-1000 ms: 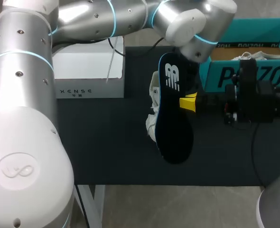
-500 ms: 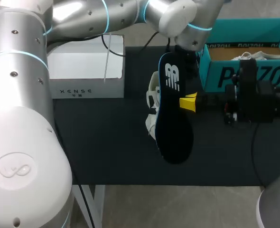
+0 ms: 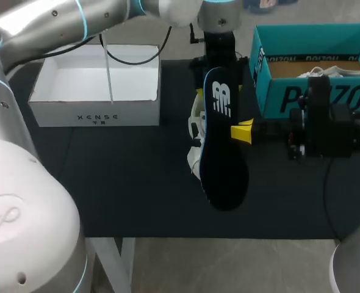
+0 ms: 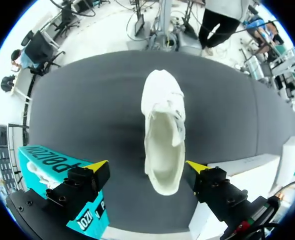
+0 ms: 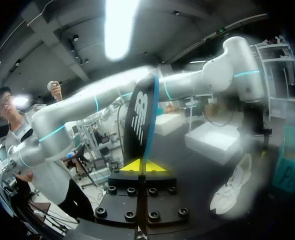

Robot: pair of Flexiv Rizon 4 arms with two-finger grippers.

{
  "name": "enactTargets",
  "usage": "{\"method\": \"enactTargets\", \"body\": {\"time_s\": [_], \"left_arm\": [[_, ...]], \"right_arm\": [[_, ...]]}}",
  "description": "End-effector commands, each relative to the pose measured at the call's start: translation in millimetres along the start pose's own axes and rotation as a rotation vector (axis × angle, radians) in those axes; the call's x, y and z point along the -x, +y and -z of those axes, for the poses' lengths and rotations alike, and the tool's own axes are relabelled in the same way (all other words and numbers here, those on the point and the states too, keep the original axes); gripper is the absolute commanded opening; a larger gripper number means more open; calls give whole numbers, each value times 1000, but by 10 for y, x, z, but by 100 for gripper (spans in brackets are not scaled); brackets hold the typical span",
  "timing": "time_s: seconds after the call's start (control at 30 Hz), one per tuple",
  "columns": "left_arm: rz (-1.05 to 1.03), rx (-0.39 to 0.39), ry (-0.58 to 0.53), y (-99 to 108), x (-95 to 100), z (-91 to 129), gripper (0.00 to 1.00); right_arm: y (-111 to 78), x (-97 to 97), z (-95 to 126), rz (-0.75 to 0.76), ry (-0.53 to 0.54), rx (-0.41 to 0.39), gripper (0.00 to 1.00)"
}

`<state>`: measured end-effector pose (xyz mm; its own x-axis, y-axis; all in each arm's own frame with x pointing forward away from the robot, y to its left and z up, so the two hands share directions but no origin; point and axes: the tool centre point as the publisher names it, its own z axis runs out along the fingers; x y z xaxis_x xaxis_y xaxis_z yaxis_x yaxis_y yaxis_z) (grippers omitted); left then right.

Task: Take the shoe out of the shoebox, open the shoe tongue, remove and reinsert the insole, then place the shoe into the shoebox

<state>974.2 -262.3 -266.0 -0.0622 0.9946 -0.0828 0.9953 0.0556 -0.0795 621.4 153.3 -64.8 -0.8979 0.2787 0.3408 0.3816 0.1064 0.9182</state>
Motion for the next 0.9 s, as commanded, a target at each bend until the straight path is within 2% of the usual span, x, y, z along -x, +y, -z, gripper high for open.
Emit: {"method": "enactTargets", "body": {"time_s": [0.03, 0.2, 0.27, 0.37, 0.4, 0.43, 0.5, 0.57, 0.73, 0.9], "left_arm": [[-39, 56, -165, -170, -203, 321, 100], [-92, 91, -249, -320, -187, 490, 100], [-119, 100, -283, -373, -202, 547, 100], [-159, 86, -370, -433, -251, 607, 100], [-164, 77, -403, -445, -266, 625, 100], [-178, 72, -419, -460, -278, 637, 100], [-182, 63, -438, -495, -288, 651, 100], [-122, 59, -416, -511, -278, 673, 100], [-122, 59, -416, -511, -278, 673, 100], [-122, 59, -416, -511, -278, 673, 100]], "right_arm": [[3, -92, -14, 0, -145, 4, 0], [3, -92, -14, 0, -145, 4, 0], [66, 46, -33, -66, -189, 45, 0], [163, 309, -44, -241, -217, 154, 0], [192, 388, -52, -295, -218, 163, 0], [211, 477, -68, -320, -240, 143, 0], [291, 601, -85, -334, -231, 159, 0], [342, 698, -108, -327, -246, 105, 0], [427, 796, -107, -294, -248, 73, 0], [412, 920, -101, -376, -257, 82, 0]]}}
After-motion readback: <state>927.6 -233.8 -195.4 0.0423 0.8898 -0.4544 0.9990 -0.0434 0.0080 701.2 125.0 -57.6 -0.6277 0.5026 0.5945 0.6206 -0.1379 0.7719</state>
